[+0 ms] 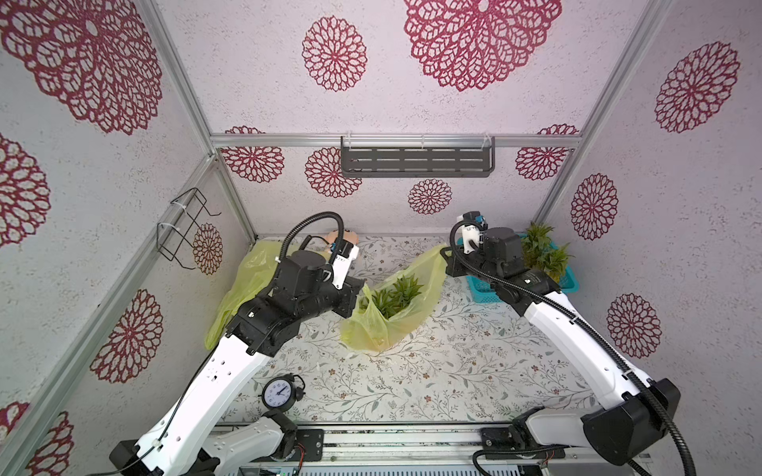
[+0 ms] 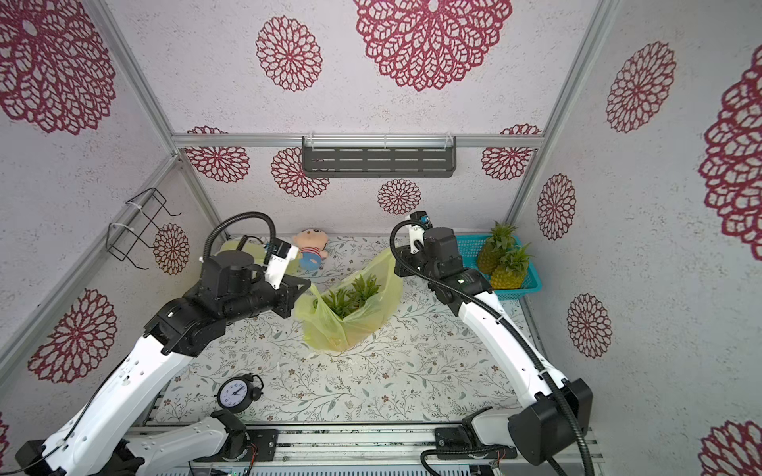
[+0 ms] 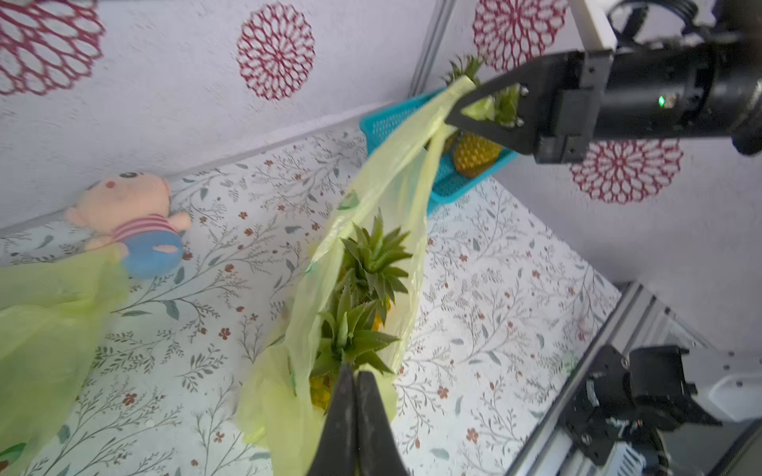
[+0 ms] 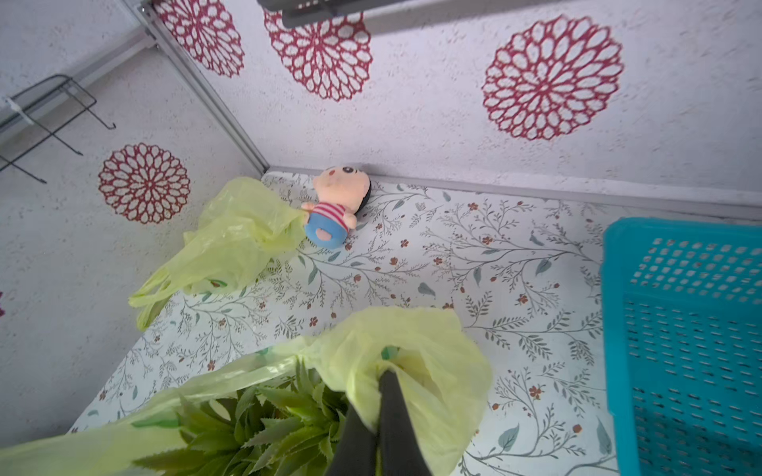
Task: Place the pineapple into a plastic bag & tie a knot
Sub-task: Adjust the plastic bag at the center of the board.
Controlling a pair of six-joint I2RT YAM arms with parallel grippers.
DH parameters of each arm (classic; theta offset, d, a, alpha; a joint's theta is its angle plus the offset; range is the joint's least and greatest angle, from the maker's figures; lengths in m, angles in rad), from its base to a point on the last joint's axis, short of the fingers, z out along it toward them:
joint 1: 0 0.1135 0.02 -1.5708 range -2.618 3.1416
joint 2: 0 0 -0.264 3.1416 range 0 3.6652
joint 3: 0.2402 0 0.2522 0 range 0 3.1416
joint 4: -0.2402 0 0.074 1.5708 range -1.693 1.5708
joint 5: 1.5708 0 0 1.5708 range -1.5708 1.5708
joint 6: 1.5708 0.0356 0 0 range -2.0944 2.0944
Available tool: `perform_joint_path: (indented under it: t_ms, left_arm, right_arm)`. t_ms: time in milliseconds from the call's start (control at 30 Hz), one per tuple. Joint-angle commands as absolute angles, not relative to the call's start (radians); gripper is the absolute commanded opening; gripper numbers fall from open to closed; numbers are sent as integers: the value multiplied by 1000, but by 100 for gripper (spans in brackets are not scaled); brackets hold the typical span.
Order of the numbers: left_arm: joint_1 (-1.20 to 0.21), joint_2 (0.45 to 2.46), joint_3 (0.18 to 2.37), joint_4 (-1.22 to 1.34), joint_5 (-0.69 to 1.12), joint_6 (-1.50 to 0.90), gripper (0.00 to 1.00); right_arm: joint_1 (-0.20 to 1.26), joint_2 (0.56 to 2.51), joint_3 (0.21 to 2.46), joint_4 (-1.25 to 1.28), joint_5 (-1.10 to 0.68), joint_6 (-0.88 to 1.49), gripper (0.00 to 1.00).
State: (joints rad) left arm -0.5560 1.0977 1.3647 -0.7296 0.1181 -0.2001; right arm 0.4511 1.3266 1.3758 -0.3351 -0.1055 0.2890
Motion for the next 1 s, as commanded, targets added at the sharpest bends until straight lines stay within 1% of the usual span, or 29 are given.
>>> perform_joint_path:
  t_ms: [0,133,300,433,533,733,867,933,967]
  left_arm:
    - [-510,1118,1429,-547,120,-209,0]
    - [-452,1220,1585,-502,115,-183,0]
    - [-389,1367,1815,-506,137,-174,0]
    - [-351,1415,1882,-498,204,-182,0]
    - [-336,1397,1825,-485,231,-188,0]
    - [-309,1269,1511,-433,285,-204,0]
    - [-301,1172,1333,-430,303,-217,7]
    - [-301,1140,1287,-418,324,-218,10]
    - [-301,1127,1274,-406,328,-218,10]
  right_arm:
    - [436,1308,1506,-345,-1,274,0]
    - [418,1371,1674,-397,43,239,0]
    - [403,1448,1828,-416,33,218,0]
    - [399,1449,1838,-418,-2,214,0]
    - [399,1414,1773,-419,-31,224,0]
    - [400,1255,1460,-350,-176,239,0]
    - [399,1162,1312,-298,-251,261,0]
    - [399,1144,1297,-281,-283,266,0]
    - [399,1142,1301,-274,-296,269,0]
